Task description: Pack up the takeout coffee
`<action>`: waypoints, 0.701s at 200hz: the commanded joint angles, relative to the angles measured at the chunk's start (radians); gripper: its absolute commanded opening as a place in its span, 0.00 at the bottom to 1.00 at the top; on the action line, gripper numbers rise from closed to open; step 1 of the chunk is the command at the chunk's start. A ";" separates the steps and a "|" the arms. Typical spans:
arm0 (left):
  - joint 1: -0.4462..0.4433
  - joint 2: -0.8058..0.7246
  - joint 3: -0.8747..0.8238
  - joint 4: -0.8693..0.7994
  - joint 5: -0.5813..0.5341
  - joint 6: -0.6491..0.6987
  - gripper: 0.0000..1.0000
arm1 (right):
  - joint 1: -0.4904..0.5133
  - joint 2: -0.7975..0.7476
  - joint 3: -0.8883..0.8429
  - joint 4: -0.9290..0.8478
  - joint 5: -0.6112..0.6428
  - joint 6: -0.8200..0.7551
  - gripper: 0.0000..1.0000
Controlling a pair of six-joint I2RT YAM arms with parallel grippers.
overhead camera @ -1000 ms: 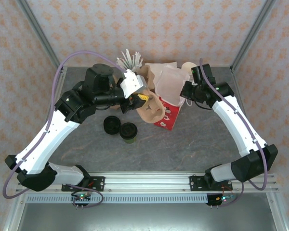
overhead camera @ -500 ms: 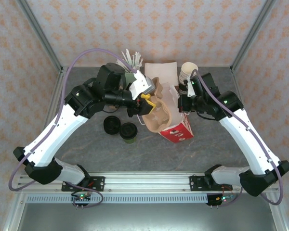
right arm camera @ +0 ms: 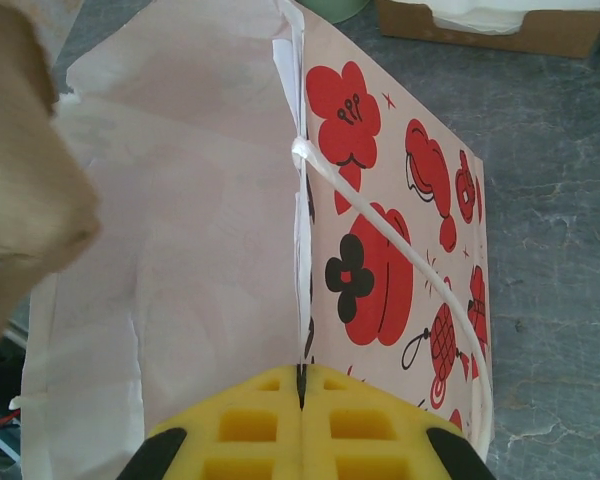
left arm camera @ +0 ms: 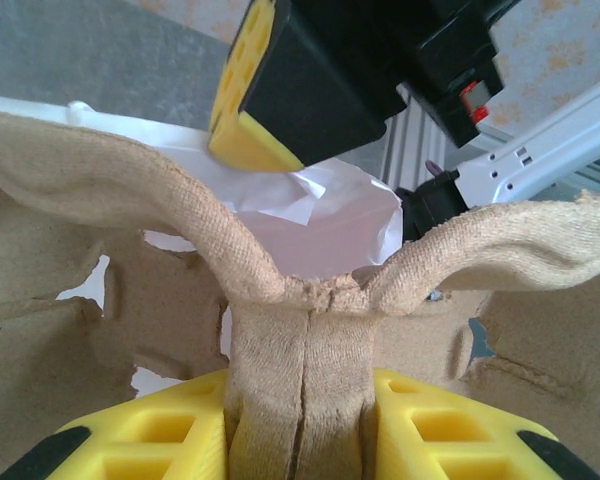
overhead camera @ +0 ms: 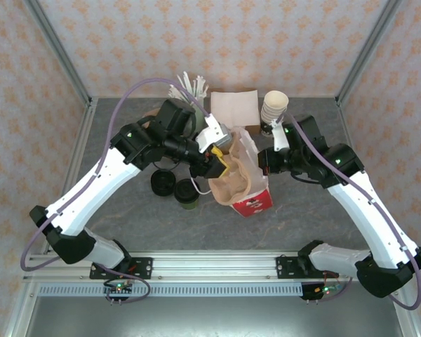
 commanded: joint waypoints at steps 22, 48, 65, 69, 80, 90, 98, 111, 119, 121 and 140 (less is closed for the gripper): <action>-0.012 0.051 0.002 -0.082 0.037 0.024 0.34 | 0.015 -0.024 -0.014 0.009 -0.022 -0.029 0.00; -0.011 0.077 0.000 -0.110 0.009 0.032 0.34 | 0.024 -0.028 -0.016 0.008 -0.029 -0.036 0.00; -0.012 0.092 0.009 -0.126 -0.018 0.033 0.34 | 0.030 -0.027 -0.016 0.005 -0.031 -0.040 0.00; -0.012 0.096 0.012 -0.129 -0.026 0.033 0.34 | 0.032 -0.027 -0.016 0.004 -0.032 -0.042 0.00; -0.011 0.106 0.018 -0.134 -0.036 0.032 0.34 | 0.034 -0.029 -0.018 0.006 -0.040 -0.045 0.00; -0.011 0.114 0.020 -0.132 -0.040 0.029 0.34 | 0.037 -0.029 -0.020 0.006 -0.047 -0.048 0.00; -0.010 0.120 0.025 -0.133 -0.046 0.025 0.34 | 0.039 -0.030 -0.023 0.005 -0.051 -0.049 0.00; -0.010 0.129 0.034 -0.135 -0.066 0.020 0.34 | 0.040 -0.033 -0.028 0.005 -0.057 -0.051 0.00; -0.010 0.132 0.037 -0.129 -0.084 0.013 0.34 | 0.040 -0.037 -0.033 0.005 -0.061 -0.049 0.00; -0.010 0.134 0.037 -0.129 -0.087 0.012 0.34 | 0.040 -0.038 -0.034 0.005 -0.062 -0.049 0.00; -0.010 0.138 0.036 -0.115 -0.102 0.005 0.34 | 0.040 -0.045 -0.046 0.006 -0.081 -0.046 0.00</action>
